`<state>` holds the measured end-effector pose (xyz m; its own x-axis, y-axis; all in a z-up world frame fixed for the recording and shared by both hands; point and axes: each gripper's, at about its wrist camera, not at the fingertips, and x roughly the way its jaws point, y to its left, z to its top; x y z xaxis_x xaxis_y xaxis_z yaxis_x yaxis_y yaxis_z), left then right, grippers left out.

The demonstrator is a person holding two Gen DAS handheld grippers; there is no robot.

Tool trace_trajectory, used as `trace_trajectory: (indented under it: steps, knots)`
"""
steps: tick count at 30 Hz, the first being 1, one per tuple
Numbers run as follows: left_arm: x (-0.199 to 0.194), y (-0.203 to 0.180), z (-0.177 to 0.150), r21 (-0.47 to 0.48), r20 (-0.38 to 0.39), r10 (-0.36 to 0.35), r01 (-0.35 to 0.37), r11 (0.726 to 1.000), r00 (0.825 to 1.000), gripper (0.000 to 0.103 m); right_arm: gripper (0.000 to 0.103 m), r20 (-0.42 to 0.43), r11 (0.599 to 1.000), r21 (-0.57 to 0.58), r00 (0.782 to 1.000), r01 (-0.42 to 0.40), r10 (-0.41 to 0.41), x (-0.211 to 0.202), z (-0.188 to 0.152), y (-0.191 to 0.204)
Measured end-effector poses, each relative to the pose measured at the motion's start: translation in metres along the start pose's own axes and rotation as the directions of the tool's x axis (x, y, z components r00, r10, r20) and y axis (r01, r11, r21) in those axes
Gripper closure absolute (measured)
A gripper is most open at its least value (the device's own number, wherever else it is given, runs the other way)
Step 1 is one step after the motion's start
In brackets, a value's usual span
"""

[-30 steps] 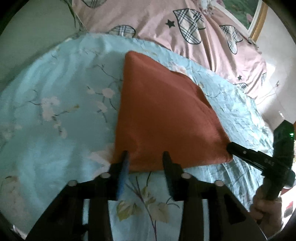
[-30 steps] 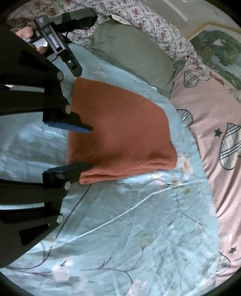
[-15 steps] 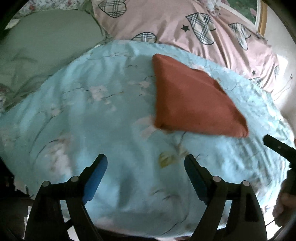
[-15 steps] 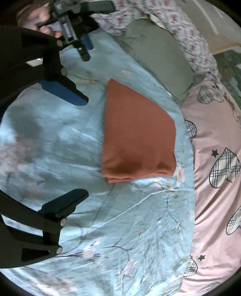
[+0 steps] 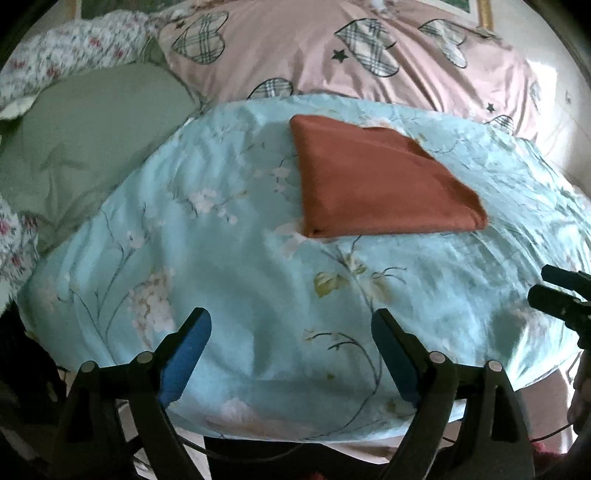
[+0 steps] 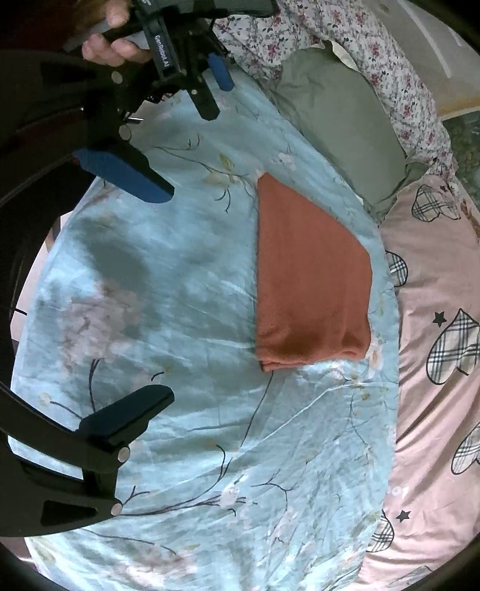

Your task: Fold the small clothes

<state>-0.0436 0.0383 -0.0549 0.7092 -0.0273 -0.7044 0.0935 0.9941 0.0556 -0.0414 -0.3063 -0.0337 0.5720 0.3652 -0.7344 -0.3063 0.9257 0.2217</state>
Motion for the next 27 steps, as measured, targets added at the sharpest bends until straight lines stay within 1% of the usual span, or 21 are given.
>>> trace_trajectory:
  steps: [3, 6, 11, 17, 27]
  knots:
    - [-0.005, -0.004, 0.004, 0.007, 0.015, -0.006, 0.006, 1.0, 1.0, 0.01, 0.001, 0.003, 1.0, -0.005, 1.0, 0.014, -0.014, 0.002, 0.002, -0.002]
    - [0.0, -0.006, 0.006, 0.0, 0.007, -0.004, 0.004, 1.0, 1.0, 0.007, 0.001, -0.002, 1.0, 0.008, 1.0, 0.015, -0.015, 0.006, 0.004, -0.006]
    - [0.015, -0.006, 0.005, 0.014, -0.034, 0.005, -0.005, 1.0, 0.999, 0.007, 0.001, -0.018, 1.0, -0.006, 1.0, 0.023, -0.023, 0.014, 0.005, -0.008]
    - [0.027, -0.003, 0.002, 0.021, -0.077, 0.024, -0.022, 1.0, 0.997, 0.006, 0.001, -0.031, 1.0, -0.027, 0.999, 0.012, -0.013, 0.019, 0.007, -0.004]
    - [0.031, -0.002, 0.023, 0.028, -0.052, 0.089, -0.088, 0.996, 0.995, 0.006, 0.001, -0.044, 0.998, -0.062, 0.999, 0.009, -0.012, 0.033, 0.025, 0.004]
